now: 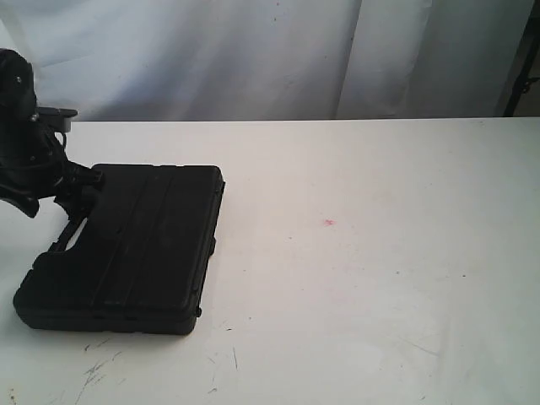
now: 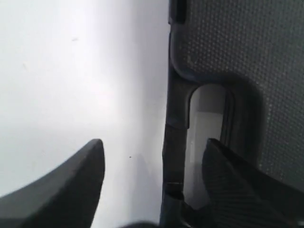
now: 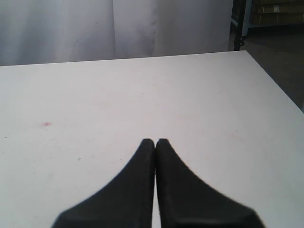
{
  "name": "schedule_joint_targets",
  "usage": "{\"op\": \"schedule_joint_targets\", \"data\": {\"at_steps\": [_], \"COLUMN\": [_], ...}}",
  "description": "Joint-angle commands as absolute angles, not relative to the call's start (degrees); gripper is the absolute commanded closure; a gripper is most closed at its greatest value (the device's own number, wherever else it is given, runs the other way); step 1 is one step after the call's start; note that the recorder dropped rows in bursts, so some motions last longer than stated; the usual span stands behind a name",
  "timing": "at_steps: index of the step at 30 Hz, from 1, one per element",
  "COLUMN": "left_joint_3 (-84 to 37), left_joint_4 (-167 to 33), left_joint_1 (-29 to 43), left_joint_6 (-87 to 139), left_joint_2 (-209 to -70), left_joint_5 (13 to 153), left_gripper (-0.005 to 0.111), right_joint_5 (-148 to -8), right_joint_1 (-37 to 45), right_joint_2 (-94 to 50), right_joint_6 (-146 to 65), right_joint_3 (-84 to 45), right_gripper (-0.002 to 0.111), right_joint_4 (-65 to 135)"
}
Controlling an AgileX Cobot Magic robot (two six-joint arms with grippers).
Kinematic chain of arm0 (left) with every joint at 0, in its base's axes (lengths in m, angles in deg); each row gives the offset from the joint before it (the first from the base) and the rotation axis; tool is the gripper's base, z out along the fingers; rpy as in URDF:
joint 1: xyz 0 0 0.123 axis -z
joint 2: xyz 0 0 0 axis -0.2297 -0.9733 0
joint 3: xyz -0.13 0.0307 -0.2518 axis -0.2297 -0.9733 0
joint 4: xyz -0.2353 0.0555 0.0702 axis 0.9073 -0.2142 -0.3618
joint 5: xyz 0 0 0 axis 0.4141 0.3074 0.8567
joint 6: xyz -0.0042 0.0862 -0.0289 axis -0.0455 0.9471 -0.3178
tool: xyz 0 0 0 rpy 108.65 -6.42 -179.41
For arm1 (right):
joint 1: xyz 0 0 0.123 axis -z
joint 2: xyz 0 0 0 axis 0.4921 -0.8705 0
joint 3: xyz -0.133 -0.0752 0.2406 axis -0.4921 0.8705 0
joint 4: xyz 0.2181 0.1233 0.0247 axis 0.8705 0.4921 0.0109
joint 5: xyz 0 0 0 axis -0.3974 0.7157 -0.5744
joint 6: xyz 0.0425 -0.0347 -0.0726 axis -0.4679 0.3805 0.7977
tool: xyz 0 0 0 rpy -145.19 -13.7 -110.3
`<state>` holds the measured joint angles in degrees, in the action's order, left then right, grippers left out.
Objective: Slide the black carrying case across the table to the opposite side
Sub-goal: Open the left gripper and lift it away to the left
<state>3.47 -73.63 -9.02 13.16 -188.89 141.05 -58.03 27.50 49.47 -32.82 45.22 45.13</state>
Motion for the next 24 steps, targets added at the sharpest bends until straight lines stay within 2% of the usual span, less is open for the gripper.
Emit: {"op": "schedule_joint_targets", "data": {"at_steps": [1,2,4,8,12,24], "left_joint_3": [3.7,3.7,3.6,-3.3,-21.9,-43.5], "left_joint_4": [-73.3,-73.3,-72.7,-64.0,-60.0,-58.5], "left_joint_1": [-9.3,-9.3,-9.3,-9.3,-9.3,-9.3], "left_joint_6": [10.4,9.6,9.9,12.3,12.7,11.6], "left_joint_2": [-184.4,-182.6,-178.8,-165.0,-144.9,-111.7], "left_joint_5": [141.7,141.7,141.3,133.6,120.5,117.1], "left_gripper": [0.067,0.085,0.106,0.107,0.107,0.107], "right_joint_5": [-58.0,-58.0,-58.0,-58.0,-58.0,-58.0], "right_joint_1": [27.8,27.8,27.8,27.8,27.8,27.8], "right_joint_2": [49.8,49.8,49.8,49.8,49.8,49.8], "right_joint_6": [-32.9,-32.9,-32.9,-32.9,-32.9,-32.9], "right_joint_3": [45.4,45.4,45.4,45.4,45.4,45.4], "right_gripper": [0.108,0.108,0.108,0.108,0.108,0.108], "right_joint_4": [45.2,45.2,45.2,45.2,45.2,45.2]}}
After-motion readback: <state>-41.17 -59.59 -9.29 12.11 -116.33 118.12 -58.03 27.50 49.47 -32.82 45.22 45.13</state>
